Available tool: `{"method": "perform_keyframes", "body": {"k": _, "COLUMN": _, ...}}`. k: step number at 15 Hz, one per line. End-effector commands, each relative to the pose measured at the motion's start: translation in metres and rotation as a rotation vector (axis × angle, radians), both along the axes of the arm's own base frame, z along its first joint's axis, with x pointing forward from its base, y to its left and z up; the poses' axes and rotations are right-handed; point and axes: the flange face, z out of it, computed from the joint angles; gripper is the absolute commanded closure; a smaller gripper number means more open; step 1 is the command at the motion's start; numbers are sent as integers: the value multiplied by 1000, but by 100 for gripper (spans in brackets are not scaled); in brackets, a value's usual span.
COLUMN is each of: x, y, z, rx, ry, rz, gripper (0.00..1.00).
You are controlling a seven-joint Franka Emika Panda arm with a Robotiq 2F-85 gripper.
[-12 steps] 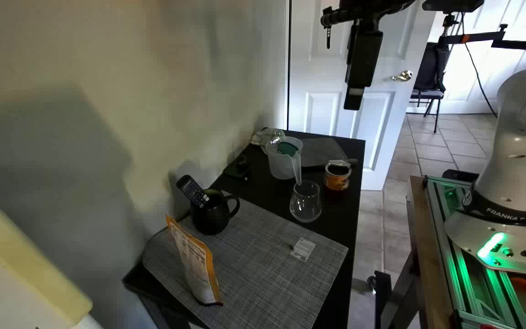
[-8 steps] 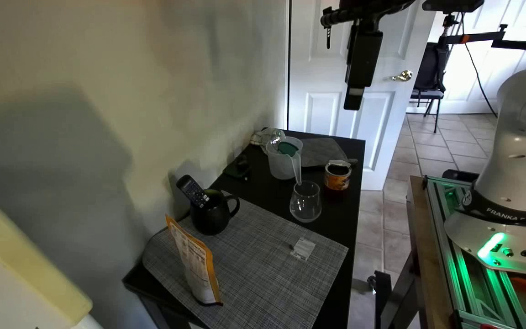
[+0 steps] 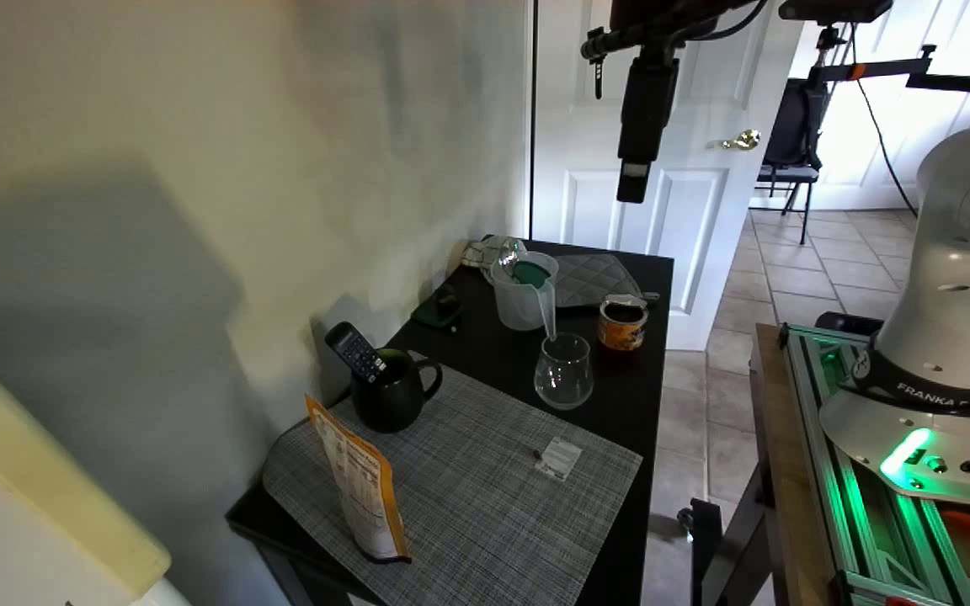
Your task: Pick up the small black object from the gray tray and put it in the orange can
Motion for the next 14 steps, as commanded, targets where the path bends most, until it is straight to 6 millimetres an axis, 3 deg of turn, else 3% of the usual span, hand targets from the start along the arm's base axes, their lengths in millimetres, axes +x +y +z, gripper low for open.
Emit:
{"method": "perform_keyframes", "body": {"k": 1, "x": 16, "y": -21, "z": -41, "rx": 47, "ry": 3, "rz": -141, "gripper": 0}}
{"method": "perform_keyframes", "body": {"k": 7, "x": 14, "y": -8, "z": -133, "rx": 35, "ry": -34, "rz": -344, "gripper": 0}}
{"method": "perform_keyframes", "body": {"k": 12, "x": 19, "y": 2, "z": -221, "rx": -121, "ry": 70, "rz": -408, "gripper": 0}}
{"method": "perform_keyframes", "body": {"k": 13, "x": 17, "y": 1, "z": -231, "rx": -140, "ry": 135, "rz": -383, "gripper": 0}}
{"method": "perform_keyframes", "body": {"k": 14, "x": 11, "y": -4, "z": -206, "rx": -85, "ry": 75, "rz": -353, "gripper": 0}}
